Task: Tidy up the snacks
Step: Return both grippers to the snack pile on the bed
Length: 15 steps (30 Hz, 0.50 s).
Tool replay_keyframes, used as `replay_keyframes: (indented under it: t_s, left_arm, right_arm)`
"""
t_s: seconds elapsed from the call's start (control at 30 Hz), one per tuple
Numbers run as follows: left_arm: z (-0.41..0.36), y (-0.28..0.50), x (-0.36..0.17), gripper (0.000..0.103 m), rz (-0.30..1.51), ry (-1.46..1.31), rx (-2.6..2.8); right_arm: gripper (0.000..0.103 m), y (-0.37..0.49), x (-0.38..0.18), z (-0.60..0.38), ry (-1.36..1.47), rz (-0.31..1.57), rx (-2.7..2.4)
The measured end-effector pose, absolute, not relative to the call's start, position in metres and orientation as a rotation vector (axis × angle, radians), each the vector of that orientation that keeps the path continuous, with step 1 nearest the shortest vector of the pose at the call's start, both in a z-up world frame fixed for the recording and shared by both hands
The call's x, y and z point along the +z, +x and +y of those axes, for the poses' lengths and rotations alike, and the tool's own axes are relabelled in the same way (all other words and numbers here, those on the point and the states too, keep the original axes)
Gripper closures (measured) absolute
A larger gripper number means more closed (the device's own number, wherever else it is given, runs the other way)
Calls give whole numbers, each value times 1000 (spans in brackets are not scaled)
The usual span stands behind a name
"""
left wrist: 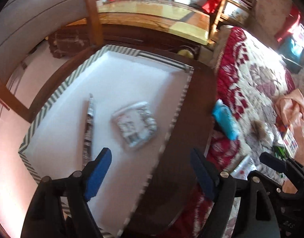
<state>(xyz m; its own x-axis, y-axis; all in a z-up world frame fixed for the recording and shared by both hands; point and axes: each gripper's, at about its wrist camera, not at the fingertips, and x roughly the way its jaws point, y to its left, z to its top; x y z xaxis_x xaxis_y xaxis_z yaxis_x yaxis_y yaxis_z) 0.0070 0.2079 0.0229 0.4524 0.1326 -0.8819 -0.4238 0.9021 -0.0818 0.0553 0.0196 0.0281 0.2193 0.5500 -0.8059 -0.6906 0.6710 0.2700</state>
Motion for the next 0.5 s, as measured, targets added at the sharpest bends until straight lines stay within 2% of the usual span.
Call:
replay_keyframes:
  t_s: [0.33,0.5]
  left_arm:
    - [166,21,18,17,1084,-328,282]
    - [150,41,16,17,1094,-339,272]
  right_arm:
    - [46,49,3,-76,-148,1080,715]
    - [46,50,-5,-89,-132,1093,712]
